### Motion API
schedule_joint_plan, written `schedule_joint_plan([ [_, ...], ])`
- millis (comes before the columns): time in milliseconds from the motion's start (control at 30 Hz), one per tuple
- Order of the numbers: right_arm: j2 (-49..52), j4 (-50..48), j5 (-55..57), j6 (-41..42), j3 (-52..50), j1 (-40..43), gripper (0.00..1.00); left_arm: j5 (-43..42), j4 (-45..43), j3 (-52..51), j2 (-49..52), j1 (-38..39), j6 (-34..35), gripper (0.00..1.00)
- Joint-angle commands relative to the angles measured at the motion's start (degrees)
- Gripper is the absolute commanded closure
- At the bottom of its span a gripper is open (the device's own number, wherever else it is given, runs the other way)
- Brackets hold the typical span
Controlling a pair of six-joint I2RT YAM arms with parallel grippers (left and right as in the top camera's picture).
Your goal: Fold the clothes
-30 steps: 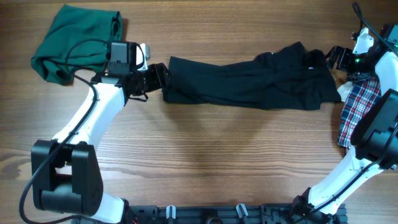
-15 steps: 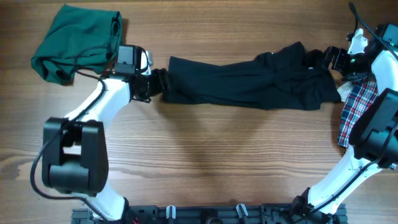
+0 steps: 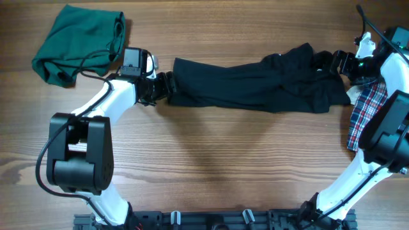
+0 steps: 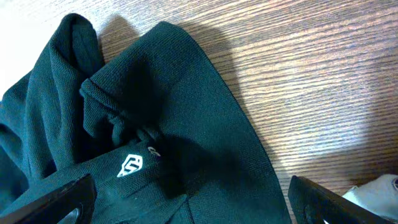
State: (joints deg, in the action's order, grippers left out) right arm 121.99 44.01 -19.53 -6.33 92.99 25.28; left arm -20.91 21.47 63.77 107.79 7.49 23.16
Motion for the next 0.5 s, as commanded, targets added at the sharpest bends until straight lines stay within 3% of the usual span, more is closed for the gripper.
schedule_joint_plan([
  [0,3.3,-0.5,-1.5,-1.1,-0.7,-0.3,0.00,-0.7,-0.3,0.8,0.8,-0.3,0.2,0.14],
  [467,7.1,2.3,-1.5,-4.3,-0.7,-0.4,0.00,-0.7,-0.3,0.8,0.8,-0.3,0.2,0.14],
])
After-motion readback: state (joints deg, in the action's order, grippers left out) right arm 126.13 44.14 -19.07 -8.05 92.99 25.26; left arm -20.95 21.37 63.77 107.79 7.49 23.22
